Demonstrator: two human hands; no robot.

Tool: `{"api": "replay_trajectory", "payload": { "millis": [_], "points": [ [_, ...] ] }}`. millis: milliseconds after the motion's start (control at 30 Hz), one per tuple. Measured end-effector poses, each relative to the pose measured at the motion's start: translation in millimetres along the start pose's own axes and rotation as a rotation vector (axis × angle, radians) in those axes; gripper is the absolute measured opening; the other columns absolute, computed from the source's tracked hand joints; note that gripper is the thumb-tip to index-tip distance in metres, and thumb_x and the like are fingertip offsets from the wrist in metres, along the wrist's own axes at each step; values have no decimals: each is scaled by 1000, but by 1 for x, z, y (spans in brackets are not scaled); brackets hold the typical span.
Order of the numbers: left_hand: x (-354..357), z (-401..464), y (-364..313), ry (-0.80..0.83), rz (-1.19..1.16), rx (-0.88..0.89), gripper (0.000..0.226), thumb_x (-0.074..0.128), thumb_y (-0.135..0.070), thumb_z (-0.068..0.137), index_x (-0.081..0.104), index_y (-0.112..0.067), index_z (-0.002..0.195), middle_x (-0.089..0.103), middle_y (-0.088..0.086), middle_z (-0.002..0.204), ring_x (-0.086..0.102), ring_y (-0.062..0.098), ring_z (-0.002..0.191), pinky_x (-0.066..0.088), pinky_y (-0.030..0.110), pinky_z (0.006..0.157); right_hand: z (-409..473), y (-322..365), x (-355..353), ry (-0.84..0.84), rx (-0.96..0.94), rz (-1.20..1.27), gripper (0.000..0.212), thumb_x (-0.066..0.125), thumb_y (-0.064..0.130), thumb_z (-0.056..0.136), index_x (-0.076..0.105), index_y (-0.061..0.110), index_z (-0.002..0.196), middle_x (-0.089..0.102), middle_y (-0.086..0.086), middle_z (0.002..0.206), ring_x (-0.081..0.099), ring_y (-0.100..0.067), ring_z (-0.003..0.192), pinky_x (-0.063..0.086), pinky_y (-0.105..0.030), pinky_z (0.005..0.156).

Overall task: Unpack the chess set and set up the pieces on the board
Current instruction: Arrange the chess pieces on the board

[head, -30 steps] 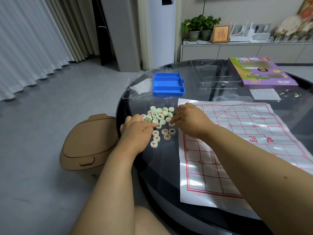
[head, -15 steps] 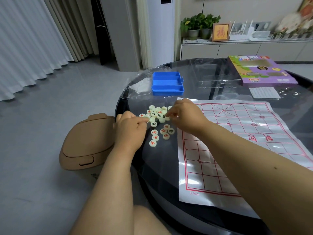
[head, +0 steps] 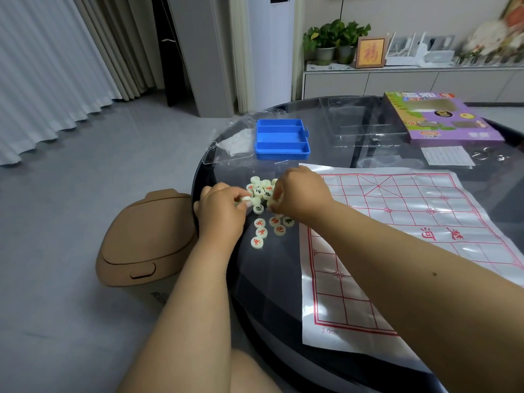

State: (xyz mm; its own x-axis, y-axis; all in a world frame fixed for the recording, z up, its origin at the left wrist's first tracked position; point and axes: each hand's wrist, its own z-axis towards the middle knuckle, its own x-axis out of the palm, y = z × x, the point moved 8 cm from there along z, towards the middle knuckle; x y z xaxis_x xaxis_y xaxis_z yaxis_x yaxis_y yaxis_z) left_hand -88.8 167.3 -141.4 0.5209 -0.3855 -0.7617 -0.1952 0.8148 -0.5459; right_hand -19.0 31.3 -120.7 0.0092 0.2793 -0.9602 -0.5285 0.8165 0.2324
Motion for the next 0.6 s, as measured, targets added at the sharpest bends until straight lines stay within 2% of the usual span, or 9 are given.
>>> {"api": "replay_trajectory", "payload": {
  "millis": [100,200,300,467,600],
  "points": [
    [-8,-2,2,-10,-121,28,12,72,-18,83,76,-23,93,60,-8,86,51,20,94,45,37,84,-1,1,0,-14,-4,30,29,69,45,78,73,22,96,63,0,100,52,-16,94,53,-36,84],
    [-16,-5,2,4,-191,30,13,74,-16,81,73,-25,91,58,-11,78,50,12,78,49,32,71,-2,1,-1,-26,-25,81,30,69,44,79,71,25,103,62,1,105,51,-16,99,51,-34,85],
    [-28,-10,7,18,-188,-41,9,75,-17,80,70,-23,83,60,-11,72,48,5,63,41,20,57,-4,4,0,-31,-48,123,27,70,42,79,72,26,101,61,2,104,50,-15,97,50,-31,80],
    [-37,-24,20,115,-94,-132,13,74,-5,79,71,-18,77,63,-7,69,54,5,60,32,7,47,-7,7,1,-48,-57,168,20,68,38,82,73,26,97,60,4,98,45,-11,92,39,-25,73],
    [-36,-29,23,185,-49,-140,27,69,3,79,70,-24,75,67,-2,76,60,9,67,37,11,52,-10,6,0,-49,-52,200,18,66,36,83,74,25,95,60,4,97,47,-11,94,45,-27,76]
  ]
}}
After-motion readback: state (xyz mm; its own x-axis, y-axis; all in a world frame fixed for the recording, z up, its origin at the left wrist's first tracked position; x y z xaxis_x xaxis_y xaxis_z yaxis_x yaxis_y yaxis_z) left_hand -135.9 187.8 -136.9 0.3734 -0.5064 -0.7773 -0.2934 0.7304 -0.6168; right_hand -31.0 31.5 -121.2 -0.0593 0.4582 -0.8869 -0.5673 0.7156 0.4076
